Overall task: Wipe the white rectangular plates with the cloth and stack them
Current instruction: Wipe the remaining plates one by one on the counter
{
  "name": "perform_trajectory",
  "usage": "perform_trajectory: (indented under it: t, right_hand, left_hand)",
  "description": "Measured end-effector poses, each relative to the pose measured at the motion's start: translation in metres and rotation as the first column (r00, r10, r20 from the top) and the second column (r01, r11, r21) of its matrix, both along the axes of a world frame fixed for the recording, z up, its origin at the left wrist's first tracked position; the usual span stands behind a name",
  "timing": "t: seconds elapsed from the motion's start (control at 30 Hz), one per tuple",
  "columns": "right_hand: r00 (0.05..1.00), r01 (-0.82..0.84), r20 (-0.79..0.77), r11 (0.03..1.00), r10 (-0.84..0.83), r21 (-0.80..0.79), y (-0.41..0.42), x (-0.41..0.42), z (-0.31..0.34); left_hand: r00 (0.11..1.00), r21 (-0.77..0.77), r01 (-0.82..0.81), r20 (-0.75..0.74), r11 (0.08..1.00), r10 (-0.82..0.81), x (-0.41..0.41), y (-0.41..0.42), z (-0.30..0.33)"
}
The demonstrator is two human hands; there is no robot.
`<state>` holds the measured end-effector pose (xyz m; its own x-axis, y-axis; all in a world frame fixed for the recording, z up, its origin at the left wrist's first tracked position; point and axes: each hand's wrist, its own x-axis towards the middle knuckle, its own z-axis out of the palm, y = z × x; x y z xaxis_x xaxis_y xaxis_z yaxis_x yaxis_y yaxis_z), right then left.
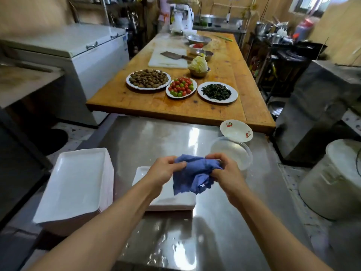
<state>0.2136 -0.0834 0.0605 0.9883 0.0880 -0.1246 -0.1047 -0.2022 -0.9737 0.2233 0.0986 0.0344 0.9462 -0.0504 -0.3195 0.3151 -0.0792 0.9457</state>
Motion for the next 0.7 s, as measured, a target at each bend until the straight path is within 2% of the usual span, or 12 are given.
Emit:
perform_trajectory:
  t: [0.1,0.2,0.3,0.37,0.43,0.5,0.6,0.63,0.7]
  right_hand:
    - [0.976,-0.083,-0.187,0.983,0.113,0.164,0.021,-0.014,-0.006]
    - [0.952,-0.156,-0.222,0.960,0.209,0.233,0.043,-0.029,-0.007]
    - [0.958,-0.108,-0.235,0.965,0.166,0.240,0.064,-0.042,-0.010]
    - [0.968,0.026,-0.246,0.960,0.046,0.279,0.073,-0.048,-0.013]
    - [0.955,0.147,-0.295,0.909,-0.028,0.390,0.075,-0.051,-0.014]
    - [0.950,0.160,-0.313,0.850,0.006,0.502,0.075,-0.053,-0.012]
    - [0.957,0.035,-0.272,0.887,0.103,0.460,0.078,-0.052,-0.008]
    - [0.948,-0.007,-0.280,0.887,0.152,0.461,0.081,-0.052,-0.010]
    - [0.893,-0.039,-0.356,0.837,0.274,0.546,0.088,-0.052,-0.014]
  left_hand:
    - [0.984,0.037,-0.109,0.145,0.993,0.102,-0.018,0.026,0.012]
    - [0.945,0.099,-0.089,0.322,0.991,0.052,-0.034,0.046,0.028]
    - [0.878,0.334,-0.103,0.474,0.937,-0.072,-0.047,0.057,0.043]
    - [0.856,0.374,-0.151,0.512,0.915,-0.068,-0.053,0.064,0.047]
    - [0.888,0.337,-0.201,0.458,0.920,0.027,-0.055,0.073,0.047]
    - [0.941,0.269,-0.199,0.319,0.942,0.108,-0.056,0.079,0.043]
    - [0.986,-0.053,-0.157,0.055,0.986,0.160,-0.062,0.077,0.042]
    - [0.989,-0.140,-0.149,-0.001,0.979,0.150,-0.063,0.076,0.042]
    - [0.991,-0.211,-0.130,-0.034,0.969,0.126,-0.064,0.074,0.043]
